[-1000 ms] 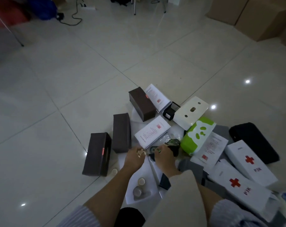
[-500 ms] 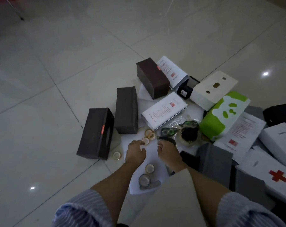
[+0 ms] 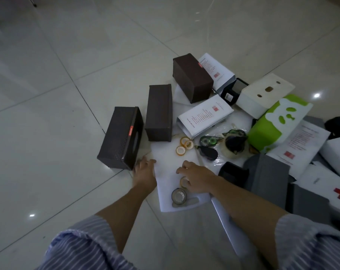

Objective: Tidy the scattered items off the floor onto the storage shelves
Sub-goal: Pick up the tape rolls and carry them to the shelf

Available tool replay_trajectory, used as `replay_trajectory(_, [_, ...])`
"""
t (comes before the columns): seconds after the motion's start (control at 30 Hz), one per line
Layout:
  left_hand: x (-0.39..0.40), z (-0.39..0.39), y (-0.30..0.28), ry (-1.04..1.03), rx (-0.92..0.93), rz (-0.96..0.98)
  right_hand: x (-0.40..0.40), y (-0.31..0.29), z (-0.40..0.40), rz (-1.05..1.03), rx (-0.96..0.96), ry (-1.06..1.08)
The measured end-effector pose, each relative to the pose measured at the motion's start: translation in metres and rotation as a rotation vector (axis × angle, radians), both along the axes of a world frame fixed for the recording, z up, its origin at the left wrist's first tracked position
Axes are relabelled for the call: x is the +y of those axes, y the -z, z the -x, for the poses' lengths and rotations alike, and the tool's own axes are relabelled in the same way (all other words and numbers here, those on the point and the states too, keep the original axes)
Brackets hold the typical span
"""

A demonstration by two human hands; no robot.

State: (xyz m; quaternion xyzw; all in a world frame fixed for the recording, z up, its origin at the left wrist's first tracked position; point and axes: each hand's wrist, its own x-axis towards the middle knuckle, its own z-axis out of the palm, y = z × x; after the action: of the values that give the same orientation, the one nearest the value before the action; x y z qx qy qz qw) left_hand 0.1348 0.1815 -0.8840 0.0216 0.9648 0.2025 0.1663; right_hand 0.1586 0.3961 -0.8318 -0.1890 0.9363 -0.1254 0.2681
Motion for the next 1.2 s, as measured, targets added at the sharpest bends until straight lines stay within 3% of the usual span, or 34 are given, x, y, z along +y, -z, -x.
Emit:
replay_trajectory(0.23, [0.001, -0.019, 0.007, -0.047, 0.128, -0.042, 0.001, 0.01, -0.012, -0.044, 0.055, -0.038])
replay_trajectory(0.33, [0.005, -0.026, 0.002, -0.105, 0.148, -0.153, 0.001, 0.014, -0.017, -0.056, 0.07, -0.052])
replay_trajectory(0.47, [0.011, -0.036, -0.002, 0.005, 0.226, -0.325, -0.001, 0.018, -0.022, -0.058, 0.133, -0.038])
replay_trajectory(0.57, [0.018, -0.043, 0.0, 0.117, 0.205, -0.337, 0.002, 0.025, -0.027, -0.023, 0.16, 0.019])
replay_trajectory(0.9, [0.033, -0.051, 0.0, 0.366, 0.108, -0.256, 0.007, 0.016, -0.021, 0.403, 0.158, 0.63])
replay_trajectory(1.07, [0.042, -0.059, -0.001, 0.446, 0.101, -0.194, 0.008, 0.004, -0.011, 0.52, 0.051, 0.963])
replay_trajectory(1.2, [0.042, -0.059, -0.008, 0.391, 0.066, -0.117, 0.01, 0.004, -0.01, 0.455, 0.019, 1.014])
